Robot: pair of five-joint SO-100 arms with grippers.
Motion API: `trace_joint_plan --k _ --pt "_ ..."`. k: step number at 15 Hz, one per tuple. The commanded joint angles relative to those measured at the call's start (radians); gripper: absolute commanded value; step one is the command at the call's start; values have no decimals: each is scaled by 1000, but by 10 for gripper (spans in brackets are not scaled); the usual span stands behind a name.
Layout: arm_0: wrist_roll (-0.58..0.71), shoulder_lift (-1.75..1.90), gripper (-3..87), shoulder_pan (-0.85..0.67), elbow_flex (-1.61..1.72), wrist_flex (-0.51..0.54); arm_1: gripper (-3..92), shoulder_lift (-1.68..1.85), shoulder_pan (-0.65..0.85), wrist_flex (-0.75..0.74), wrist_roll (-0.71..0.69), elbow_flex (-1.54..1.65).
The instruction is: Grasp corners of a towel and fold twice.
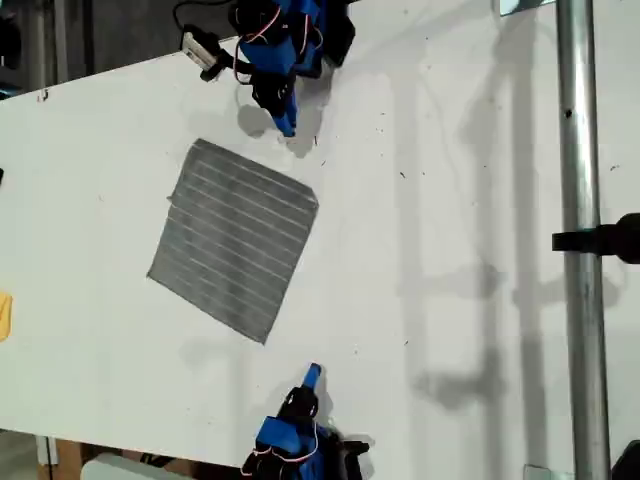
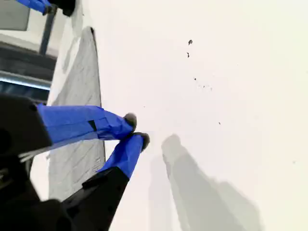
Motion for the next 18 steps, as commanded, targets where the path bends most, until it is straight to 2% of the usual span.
trace_joint_plan --k 1,10,14,18 --pt "-396 -2 -25 -195 3 -9 1 -5 -143 -29 14 -17" --pt "-437 -2 -28 -192 3 -9 -2 -5 -138 -37 17 -25" --pt "-491 -8 -29 -195 -137 37 -3 -28 -160 -23 91 -129" --pt "-414 -353 -29 -232 -482 40 -3 -506 -126 -130 25 -482"
